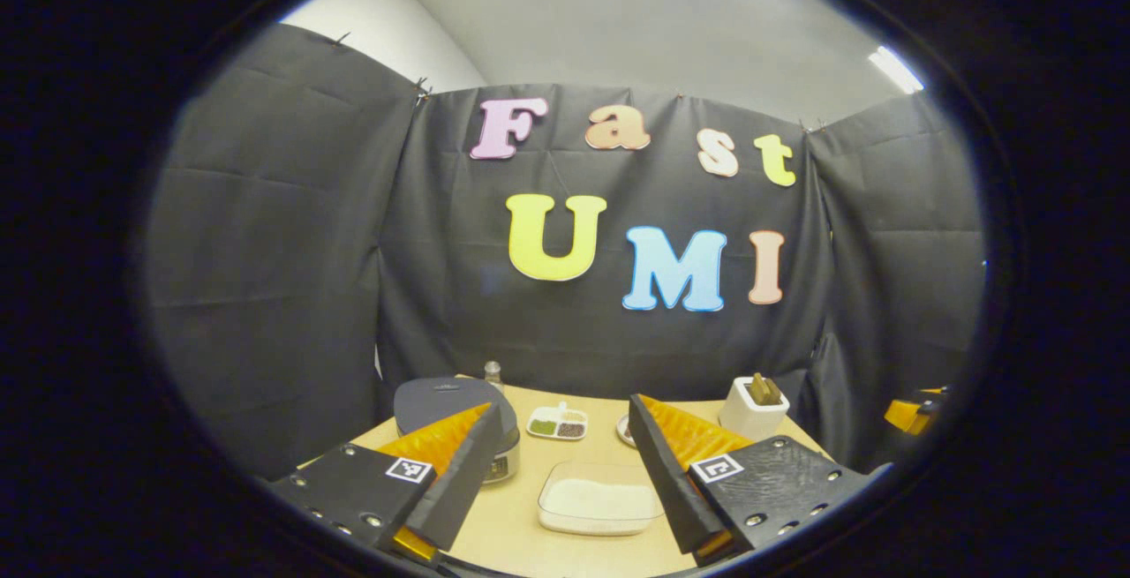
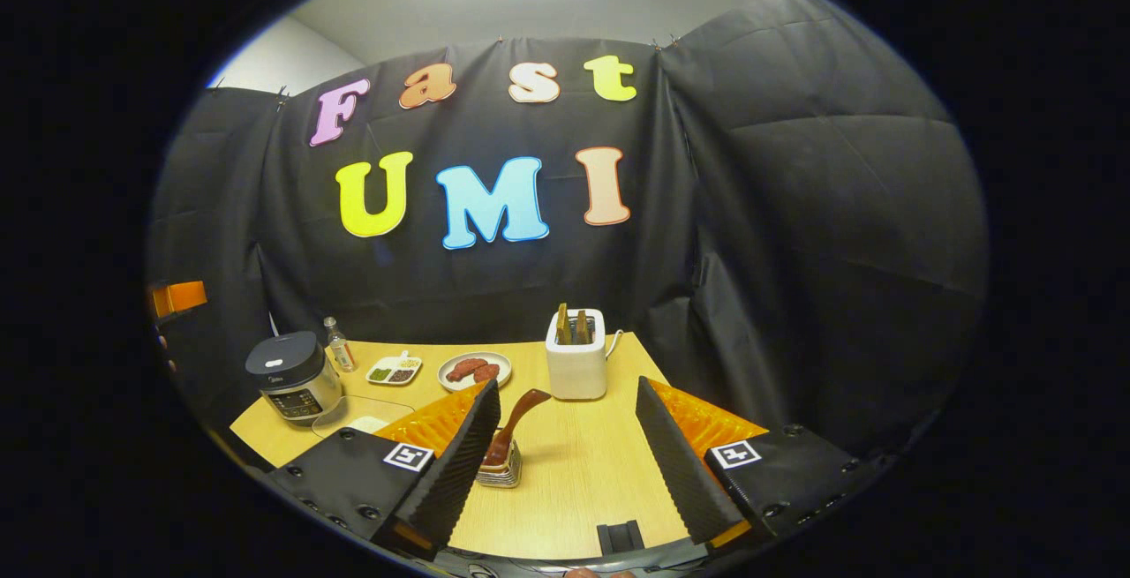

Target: Close the left gripper, press the button to open the rice cooker; take a wooden spoon from the chopstick holder with the right hand, scoop a spoonful of rice and pour it into the rice cooker, then put the wooden spoon back into the chopstick holder.

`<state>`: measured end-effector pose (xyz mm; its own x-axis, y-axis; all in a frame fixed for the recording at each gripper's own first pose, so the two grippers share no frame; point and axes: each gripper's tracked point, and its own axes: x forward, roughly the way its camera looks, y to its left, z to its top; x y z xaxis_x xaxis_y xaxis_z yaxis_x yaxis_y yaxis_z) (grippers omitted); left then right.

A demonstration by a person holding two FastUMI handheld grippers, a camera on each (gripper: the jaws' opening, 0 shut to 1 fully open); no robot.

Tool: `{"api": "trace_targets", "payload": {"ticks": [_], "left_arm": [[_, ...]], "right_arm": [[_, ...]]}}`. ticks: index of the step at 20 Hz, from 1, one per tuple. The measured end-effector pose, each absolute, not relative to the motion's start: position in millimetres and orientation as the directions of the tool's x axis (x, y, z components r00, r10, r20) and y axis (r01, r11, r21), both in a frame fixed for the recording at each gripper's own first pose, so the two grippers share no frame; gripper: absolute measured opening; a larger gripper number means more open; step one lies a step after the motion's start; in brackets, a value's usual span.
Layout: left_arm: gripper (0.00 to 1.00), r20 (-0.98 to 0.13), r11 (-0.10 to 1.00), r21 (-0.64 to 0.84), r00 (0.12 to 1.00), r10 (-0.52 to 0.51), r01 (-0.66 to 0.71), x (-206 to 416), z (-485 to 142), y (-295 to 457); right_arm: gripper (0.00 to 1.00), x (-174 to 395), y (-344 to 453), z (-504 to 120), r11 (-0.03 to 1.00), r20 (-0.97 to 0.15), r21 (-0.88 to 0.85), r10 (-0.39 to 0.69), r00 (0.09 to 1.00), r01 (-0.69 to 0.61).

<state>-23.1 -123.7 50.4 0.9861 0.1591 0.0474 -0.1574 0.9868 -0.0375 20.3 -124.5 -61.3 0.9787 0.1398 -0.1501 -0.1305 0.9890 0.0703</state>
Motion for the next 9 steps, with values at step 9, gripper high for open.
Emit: {"api": "trace_targets", "payload": {"ticks": [9], "left_arm": [[0.89,0.036,0.998,-0.014,0.998,0.056,-0.056,15,53,-131]], "right_arm": [[0.98,41,-86,-24,0.988,-0.049,0.099,0.125,0.991,-0.120]]}}
